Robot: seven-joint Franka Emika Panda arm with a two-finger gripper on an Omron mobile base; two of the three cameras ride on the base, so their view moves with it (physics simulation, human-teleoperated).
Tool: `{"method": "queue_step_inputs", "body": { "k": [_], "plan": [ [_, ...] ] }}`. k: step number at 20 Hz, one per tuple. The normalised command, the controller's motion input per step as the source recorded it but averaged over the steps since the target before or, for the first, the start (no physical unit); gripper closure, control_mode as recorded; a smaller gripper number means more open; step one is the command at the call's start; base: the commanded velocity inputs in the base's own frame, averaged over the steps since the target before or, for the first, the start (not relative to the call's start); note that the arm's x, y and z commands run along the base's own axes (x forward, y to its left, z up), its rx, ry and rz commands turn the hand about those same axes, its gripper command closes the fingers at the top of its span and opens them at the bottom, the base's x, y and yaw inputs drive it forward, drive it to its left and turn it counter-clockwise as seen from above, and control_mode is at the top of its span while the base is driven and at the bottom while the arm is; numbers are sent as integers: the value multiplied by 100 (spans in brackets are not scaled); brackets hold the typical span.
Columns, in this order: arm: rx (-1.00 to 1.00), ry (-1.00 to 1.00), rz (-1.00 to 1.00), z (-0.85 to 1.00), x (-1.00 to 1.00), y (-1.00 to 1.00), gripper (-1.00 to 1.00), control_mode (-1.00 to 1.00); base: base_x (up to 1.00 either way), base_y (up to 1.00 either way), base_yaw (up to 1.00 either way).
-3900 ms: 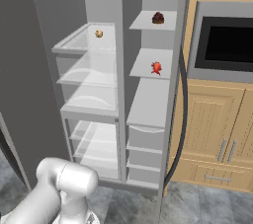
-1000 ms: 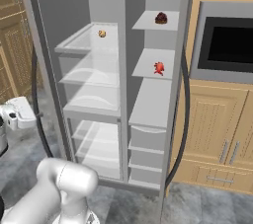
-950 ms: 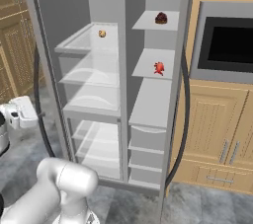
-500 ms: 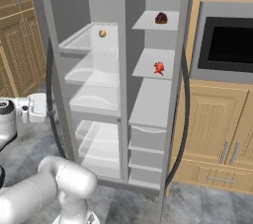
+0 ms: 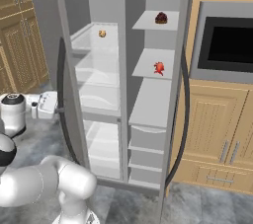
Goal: There's a fish in the fridge that needs to be moved to the freezer for freezing. Pick up the fish from the fridge, place it on any shelf in the freezer, and close the fridge and freezer doors when done.
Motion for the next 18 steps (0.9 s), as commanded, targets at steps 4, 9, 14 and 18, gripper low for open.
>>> {"method": "queue_step_inputs", "body": {
  "k": [4,9,14,18],
  "plan": [
    [6,-6,38,-4,52,-90,-100,-100,0,0,0],
    [2,0,37,0,35,-76,-100,-100,0,0,0],
    [0,10,39,0,22,-73,-100,-100,0,0,0],
    [1,15,35,0,46,-62,-100,-100,0,0,0]
  ]
}}
